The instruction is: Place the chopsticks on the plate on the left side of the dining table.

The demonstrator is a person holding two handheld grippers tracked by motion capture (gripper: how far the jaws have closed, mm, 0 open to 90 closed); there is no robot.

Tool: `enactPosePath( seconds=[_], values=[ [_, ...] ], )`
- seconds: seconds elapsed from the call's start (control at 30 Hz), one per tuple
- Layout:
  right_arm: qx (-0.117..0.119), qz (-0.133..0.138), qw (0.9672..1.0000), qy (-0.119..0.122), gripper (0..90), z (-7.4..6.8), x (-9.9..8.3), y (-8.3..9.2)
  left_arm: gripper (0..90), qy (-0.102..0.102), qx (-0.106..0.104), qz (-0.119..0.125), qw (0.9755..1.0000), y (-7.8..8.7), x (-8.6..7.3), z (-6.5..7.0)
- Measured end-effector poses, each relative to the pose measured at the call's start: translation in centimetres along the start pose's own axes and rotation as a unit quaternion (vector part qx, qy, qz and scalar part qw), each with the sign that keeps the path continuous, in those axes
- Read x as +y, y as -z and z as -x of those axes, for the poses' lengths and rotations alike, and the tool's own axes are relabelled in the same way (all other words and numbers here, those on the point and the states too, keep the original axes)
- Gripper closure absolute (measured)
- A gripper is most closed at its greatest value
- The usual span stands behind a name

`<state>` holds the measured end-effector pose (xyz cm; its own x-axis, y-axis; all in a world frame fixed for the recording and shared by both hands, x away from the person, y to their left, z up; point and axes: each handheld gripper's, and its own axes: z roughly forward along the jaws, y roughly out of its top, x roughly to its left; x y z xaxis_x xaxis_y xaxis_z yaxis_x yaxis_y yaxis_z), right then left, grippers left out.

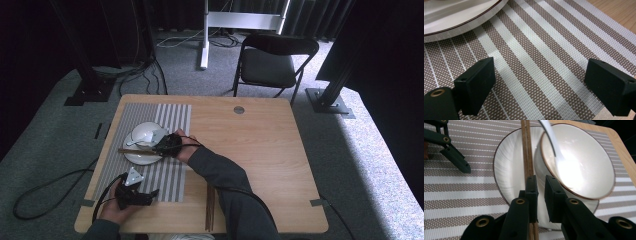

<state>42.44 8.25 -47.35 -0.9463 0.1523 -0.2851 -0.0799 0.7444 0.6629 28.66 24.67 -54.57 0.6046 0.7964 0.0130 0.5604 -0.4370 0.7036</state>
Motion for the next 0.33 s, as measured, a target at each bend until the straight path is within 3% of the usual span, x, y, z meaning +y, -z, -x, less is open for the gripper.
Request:
enactPosePath(
  seconds=[0.33],
  values=[
    [-0.017, -0.001, 0.9997, -0.020, 79.9, 0.9, -1.8, 1.8, 10.3, 0.000, 0.000, 0.000, 1.0000, 0.0, 0.0, 0.0]
  ],
)
